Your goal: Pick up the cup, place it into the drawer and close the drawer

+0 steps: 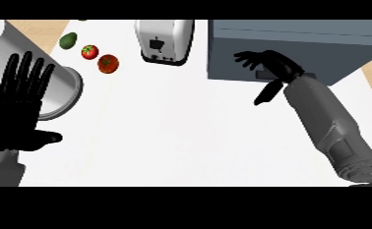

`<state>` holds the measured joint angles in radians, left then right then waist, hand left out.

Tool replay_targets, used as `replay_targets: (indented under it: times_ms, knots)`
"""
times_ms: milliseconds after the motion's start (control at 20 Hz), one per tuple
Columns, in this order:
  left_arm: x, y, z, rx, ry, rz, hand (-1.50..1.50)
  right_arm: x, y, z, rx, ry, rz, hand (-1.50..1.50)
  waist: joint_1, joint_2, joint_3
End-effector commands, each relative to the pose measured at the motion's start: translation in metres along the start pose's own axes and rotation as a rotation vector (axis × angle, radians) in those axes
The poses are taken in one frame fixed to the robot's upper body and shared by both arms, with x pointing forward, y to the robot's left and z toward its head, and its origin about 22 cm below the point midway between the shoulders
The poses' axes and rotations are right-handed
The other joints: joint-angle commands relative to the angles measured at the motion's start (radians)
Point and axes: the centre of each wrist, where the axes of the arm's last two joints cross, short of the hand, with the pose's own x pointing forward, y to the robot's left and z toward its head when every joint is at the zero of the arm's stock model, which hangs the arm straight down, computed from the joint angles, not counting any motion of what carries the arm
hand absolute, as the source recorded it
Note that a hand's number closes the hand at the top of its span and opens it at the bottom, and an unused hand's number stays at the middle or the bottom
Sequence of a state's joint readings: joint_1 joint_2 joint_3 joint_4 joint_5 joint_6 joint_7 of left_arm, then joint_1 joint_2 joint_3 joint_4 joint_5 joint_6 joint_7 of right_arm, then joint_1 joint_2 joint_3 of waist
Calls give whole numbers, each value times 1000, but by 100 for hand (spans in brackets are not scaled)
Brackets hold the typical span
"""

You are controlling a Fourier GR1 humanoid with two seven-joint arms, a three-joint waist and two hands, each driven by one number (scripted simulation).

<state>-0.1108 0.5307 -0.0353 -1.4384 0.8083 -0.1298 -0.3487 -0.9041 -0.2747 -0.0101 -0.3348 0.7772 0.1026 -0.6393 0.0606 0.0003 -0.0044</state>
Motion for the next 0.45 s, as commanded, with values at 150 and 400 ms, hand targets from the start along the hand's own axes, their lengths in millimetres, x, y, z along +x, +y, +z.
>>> replay_targets:
  times_ms: [150, 400]
  knots:
    - [-10, -3, -4, -26, 3, -1, -150, -10, -31, 8, -69, 137, 15, -150, 21, 39, 7]
    - [-16, -5, -7, -8, -8, -22, -150, -8, -57, 11, -81, 135, 18, -150, 21, 39, 7]
